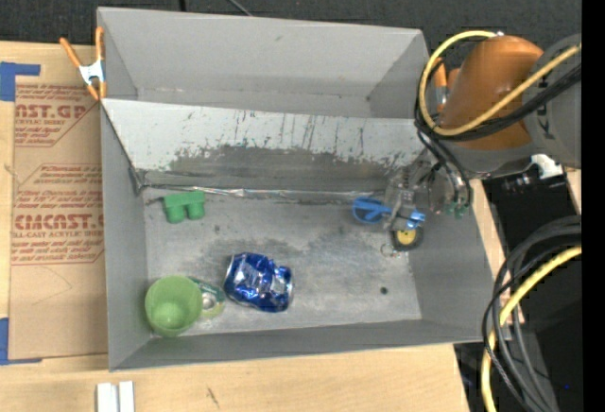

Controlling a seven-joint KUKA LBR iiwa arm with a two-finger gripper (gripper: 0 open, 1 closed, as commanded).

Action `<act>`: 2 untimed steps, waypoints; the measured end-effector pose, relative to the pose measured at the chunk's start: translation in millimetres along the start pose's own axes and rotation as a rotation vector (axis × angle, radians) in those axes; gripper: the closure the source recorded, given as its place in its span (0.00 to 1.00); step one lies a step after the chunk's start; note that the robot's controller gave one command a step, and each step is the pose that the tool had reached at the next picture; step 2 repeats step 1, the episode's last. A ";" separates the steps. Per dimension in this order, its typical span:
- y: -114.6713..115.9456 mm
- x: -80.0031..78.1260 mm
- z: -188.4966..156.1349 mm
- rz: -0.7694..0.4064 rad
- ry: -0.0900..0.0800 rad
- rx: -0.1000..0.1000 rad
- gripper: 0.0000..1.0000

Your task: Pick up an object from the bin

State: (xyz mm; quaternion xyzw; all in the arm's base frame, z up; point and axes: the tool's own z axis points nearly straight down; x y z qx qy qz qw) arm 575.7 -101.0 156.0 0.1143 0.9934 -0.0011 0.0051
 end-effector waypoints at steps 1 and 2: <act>12.8 12.2 -96.5 -0.010 -0.001 -0.003 1.00; 12.8 12.2 -96.5 -0.010 -0.001 -0.003 1.00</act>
Offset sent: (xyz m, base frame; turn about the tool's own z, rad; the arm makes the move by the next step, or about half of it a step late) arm -0.0121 0.0147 0.0914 -0.0088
